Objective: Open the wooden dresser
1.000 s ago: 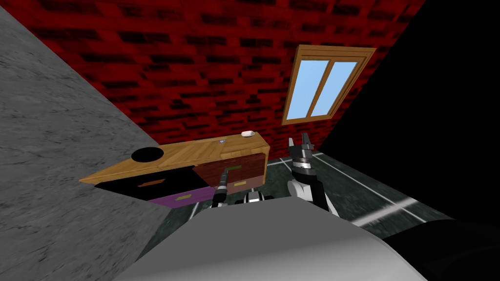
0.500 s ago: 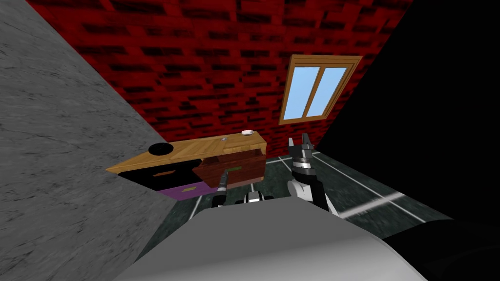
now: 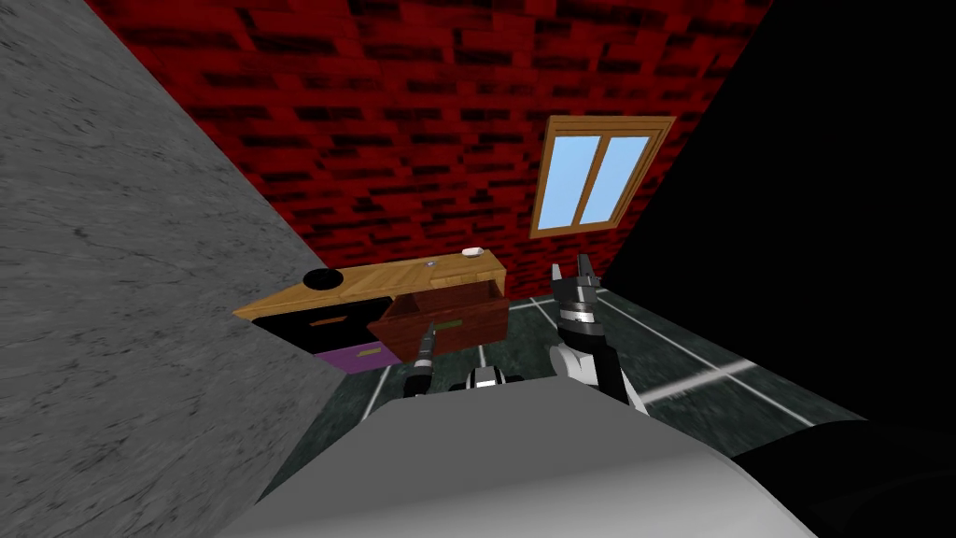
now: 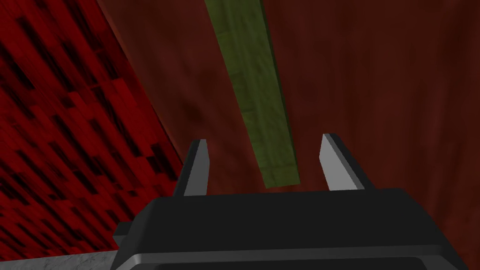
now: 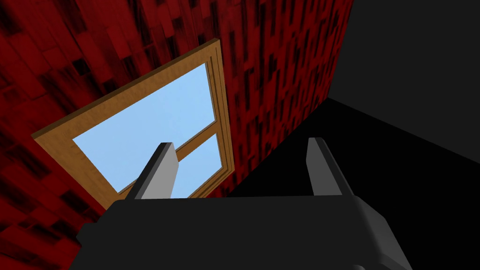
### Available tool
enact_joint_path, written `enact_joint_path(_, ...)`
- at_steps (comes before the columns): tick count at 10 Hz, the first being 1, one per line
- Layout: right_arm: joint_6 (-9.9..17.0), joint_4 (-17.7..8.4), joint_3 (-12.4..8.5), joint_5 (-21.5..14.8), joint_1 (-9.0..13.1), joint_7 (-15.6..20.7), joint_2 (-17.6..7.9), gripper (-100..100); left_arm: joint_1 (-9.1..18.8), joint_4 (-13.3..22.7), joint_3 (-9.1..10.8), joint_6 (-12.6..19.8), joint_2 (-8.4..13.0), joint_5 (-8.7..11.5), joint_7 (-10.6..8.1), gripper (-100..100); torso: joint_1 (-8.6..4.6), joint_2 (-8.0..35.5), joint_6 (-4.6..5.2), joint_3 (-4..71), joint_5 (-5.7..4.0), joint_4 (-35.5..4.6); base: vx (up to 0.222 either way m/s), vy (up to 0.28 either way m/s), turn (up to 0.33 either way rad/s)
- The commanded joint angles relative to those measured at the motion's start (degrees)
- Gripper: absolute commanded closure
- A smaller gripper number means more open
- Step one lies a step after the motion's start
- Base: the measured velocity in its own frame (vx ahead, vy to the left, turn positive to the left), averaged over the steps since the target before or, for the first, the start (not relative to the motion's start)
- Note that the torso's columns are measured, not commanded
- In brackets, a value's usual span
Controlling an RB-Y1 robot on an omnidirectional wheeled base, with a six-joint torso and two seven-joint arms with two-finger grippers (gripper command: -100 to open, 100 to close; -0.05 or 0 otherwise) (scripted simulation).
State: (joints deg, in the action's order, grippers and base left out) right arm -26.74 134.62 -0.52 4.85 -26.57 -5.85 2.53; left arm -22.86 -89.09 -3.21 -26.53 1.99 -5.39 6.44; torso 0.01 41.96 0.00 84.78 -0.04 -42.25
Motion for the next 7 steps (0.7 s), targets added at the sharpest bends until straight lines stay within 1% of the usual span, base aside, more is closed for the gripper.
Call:
enact_joint_path(1,0.0,0.0,0.0,0.0,0.0,0.0,0.0,0,-0.7,-4.4,-0.28,3.9,0.1,-0.1,-0.27,-100,0.00,0.1,0.00,-0.1,0.03,0.0,-0.012,0.003,-0.009)
enact_joint_path(7,0.0,0.0,0.0,0.0,0.0,0.0,0.0,0,-2.1,-13.4,-0.77,11.5,0.6,-0.2,-0.91,-100,-0.11,0.5,-0.03,-0.3,-0.09,-0.2,-0.014,0.000,-0.014)
